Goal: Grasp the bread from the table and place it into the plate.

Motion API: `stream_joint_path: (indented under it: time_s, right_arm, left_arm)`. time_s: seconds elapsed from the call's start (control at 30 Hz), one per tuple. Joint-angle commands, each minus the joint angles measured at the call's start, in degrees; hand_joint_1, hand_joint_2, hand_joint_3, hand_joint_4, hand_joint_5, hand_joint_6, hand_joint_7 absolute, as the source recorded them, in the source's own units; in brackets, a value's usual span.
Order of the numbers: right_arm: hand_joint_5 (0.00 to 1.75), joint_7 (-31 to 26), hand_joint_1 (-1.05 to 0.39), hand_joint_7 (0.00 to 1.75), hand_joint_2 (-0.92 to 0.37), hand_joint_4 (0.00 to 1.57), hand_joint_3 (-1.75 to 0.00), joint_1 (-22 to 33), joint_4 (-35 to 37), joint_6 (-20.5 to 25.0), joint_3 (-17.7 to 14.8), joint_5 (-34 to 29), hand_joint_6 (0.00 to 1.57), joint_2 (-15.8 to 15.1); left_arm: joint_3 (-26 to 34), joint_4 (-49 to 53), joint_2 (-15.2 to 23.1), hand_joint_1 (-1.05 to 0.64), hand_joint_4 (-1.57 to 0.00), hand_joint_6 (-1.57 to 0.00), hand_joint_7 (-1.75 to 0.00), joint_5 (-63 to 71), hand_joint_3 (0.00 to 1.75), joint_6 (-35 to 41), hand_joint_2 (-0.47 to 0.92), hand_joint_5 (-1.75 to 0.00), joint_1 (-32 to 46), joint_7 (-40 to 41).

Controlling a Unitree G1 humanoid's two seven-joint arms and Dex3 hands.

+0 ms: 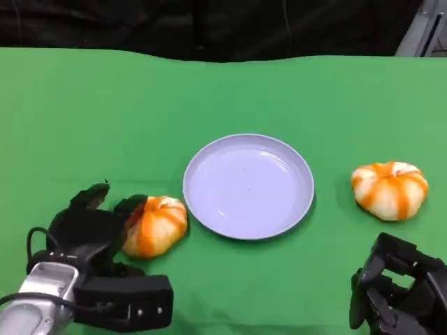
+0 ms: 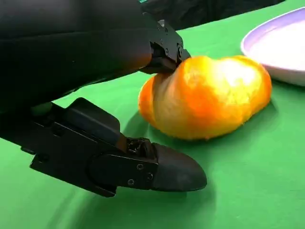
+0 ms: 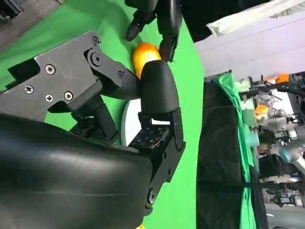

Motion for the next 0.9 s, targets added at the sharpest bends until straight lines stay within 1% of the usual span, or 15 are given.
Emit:
stream_joint_path:
  time_s: [0.03, 0.2, 0.37, 0.47, 0.6, 0.63, 0.73, 0.9]
  right_arm:
    - [1.75, 0.46, -0.17, 1.58, -0.61, 0.90, -1.10, 0.05, 0.36, -0.69, -0.65, 0.56, 0.79, -0.35]
    - [1.75, -0.01, -0.17, 1.57, -0.61, 0.90, -1.09, 0.32, -0.47, 0.39, -0.59, 0.40, 0.79, -0.48]
    - [1.75, -0.92, -0.15, 1.61, -0.62, 0.90, -1.07, 0.50, -1.32, 1.13, -0.39, 0.06, 0.78, -0.29]
    - [1.75, -0.45, -0.15, 1.61, -0.62, 0.90, -1.08, 0.41, -0.93, 0.53, -0.46, 0.25, 0.77, -0.56]
    - [1.75, -0.27, -0.16, 1.62, -0.62, 0.89, -1.08, 0.48, -0.70, 0.05, -0.50, 0.12, 0.76, -0.58]
    - [1.75, -0.31, -0.16, 1.62, -0.62, 0.90, -1.08, 0.54, -0.78, 0.06, -0.50, 0.13, 0.76, -0.53]
    - [1.75, -0.39, -0.15, 1.62, -0.62, 0.89, -1.08, 0.89, -1.46, 0.58, -0.44, 0.39, 0.75, -0.51]
    - [1.75, -0.50, -0.15, 1.63, -0.63, 0.89, -1.08, 1.31, -2.09, 0.71, -0.34, 0.30, 0.75, -0.56]
  left_arm:
    - [-0.10, -4.67, 1.87, -0.91, -0.13, -0.30, -0.02, -0.03, 0.39, 1.53, 0.92, -0.03, 0.67, -2.29]
    - [0.56, -8.31, 2.60, -0.91, -0.17, -0.32, -0.02, -0.97, 0.39, 1.26, 0.92, -0.04, 1.34, -2.88]
    - [0.81, -11.25, 3.37, -0.90, -0.18, -0.36, -0.03, -1.21, 0.37, 1.30, 0.92, -0.03, 1.43, -4.12]
    - [0.47, -11.56, 2.87, -0.91, -0.22, -0.39, -0.03, -1.56, 0.36, 1.27, 0.92, -0.04, 0.76, -4.88]
    - [-0.18, -10.50, 1.57, -0.90, -0.27, -0.41, -0.03, -1.68, 0.33, 2.12, 0.92, -0.05, -0.06, -5.92]
    - [-0.33, -10.13, 1.22, -0.89, -0.31, -0.43, -0.03, -1.77, 0.33, 2.42, 0.92, -0.06, -0.25, -6.20]
    - [-1.11, -6.84, -0.44, -0.88, -0.37, -0.47, -0.04, -1.76, 0.31, 3.68, 0.92, -0.07, -1.46, -6.47]
    - [-2.33, -0.43, -2.38, -0.89, -0.36, -0.49, -0.02, -2.02, 0.31, 4.29, 0.92, -0.04, -3.65, -5.45]
